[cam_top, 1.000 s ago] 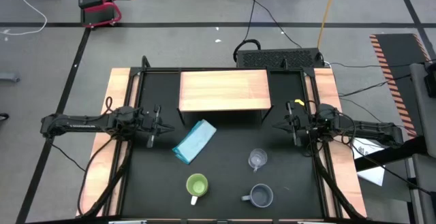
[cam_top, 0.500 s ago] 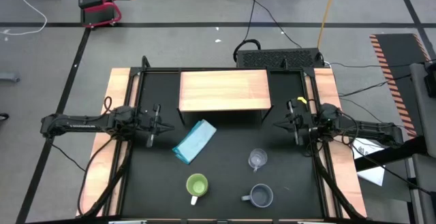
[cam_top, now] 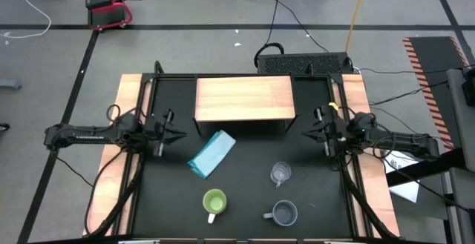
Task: Stack small to large cups/mugs on shelf
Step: Put the transparent mug on the shelf
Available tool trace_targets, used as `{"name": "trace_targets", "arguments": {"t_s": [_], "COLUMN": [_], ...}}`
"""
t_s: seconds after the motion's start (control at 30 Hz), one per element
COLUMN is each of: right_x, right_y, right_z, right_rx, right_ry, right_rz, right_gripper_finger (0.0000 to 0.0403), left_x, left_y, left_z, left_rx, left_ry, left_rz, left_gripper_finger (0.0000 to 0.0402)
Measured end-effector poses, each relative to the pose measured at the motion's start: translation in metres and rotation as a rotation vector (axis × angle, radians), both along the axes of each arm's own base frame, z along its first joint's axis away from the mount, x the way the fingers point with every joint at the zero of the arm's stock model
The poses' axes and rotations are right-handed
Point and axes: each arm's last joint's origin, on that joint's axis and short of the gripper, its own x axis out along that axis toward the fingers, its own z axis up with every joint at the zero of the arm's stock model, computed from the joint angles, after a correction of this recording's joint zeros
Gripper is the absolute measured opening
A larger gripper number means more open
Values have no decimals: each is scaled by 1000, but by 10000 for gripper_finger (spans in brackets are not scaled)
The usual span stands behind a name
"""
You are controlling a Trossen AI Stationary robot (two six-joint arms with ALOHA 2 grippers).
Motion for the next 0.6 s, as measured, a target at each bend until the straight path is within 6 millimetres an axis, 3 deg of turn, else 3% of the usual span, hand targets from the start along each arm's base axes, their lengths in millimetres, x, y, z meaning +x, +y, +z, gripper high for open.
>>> {"name": "trace_targets", "arguments": {"t_s": [0.33,0.6], "right_x": [1,11], "right_y": [7,13], "right_z": [2,3], "right_rx": [6,-19], "right_ry": [16,78], "right_rz": [156,203], "right_gripper_finger": [0,0], "left_x": [-1,-3], "left_y": [-1,-1], "left_z": [6,27], "left_rx": [-43,-39], "left_ry": [-50,-92], "left_rz": [-40,-44], "left_gripper_finger": [30,30]}}
